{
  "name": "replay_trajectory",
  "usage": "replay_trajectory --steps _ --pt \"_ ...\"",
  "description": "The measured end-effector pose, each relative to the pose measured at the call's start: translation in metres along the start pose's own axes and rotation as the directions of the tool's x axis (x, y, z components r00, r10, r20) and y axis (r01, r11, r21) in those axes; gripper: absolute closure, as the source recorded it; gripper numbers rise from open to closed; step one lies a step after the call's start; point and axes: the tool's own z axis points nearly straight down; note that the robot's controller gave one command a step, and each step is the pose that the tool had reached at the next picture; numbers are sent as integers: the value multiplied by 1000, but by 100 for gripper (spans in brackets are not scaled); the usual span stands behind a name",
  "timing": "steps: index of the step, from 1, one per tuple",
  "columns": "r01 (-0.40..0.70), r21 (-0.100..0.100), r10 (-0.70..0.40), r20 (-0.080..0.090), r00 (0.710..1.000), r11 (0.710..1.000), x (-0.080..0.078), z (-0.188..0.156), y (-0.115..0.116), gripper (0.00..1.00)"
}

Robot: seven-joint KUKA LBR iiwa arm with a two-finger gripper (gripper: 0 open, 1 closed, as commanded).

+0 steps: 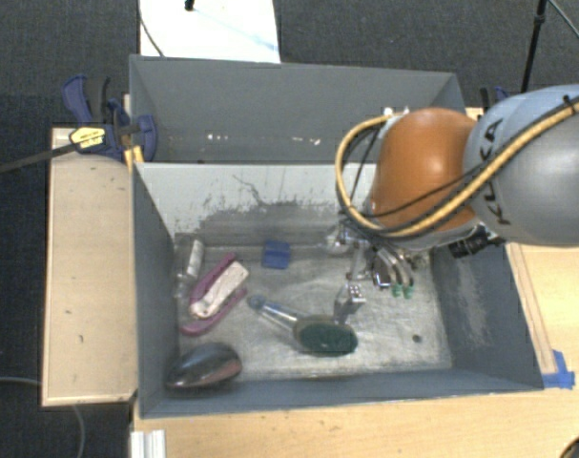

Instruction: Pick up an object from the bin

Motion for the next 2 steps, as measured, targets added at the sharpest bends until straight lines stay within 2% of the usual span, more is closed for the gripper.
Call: replay_trajectory --steps 1,2 --pt "139 1 -139 -10 990 990 47 85 0 0" --pt "135 0 -135 0 991 991 44 81 0 100"
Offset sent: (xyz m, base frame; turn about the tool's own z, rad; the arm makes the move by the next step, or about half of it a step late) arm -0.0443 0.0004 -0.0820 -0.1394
